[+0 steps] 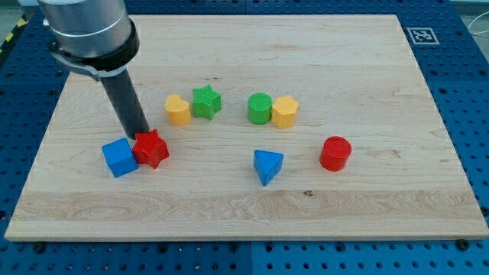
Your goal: Push the red star along with blue cube down a bit
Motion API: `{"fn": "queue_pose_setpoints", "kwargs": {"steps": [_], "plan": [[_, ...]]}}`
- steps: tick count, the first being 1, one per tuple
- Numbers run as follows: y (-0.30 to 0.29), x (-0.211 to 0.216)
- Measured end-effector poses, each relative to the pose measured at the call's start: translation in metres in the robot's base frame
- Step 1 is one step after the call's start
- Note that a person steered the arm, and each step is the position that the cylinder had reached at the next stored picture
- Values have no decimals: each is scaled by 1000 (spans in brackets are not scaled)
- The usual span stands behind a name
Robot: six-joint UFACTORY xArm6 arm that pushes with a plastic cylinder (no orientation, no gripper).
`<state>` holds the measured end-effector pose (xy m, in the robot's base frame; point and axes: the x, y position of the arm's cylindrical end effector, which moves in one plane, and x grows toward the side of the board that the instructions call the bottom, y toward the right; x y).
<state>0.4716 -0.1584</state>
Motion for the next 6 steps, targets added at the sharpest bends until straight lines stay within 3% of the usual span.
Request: {"fn": "queue_pose_setpoints", "kwargs": {"steps": [3,4,6], "plan": [[95,19],[86,38],[17,8]]}}
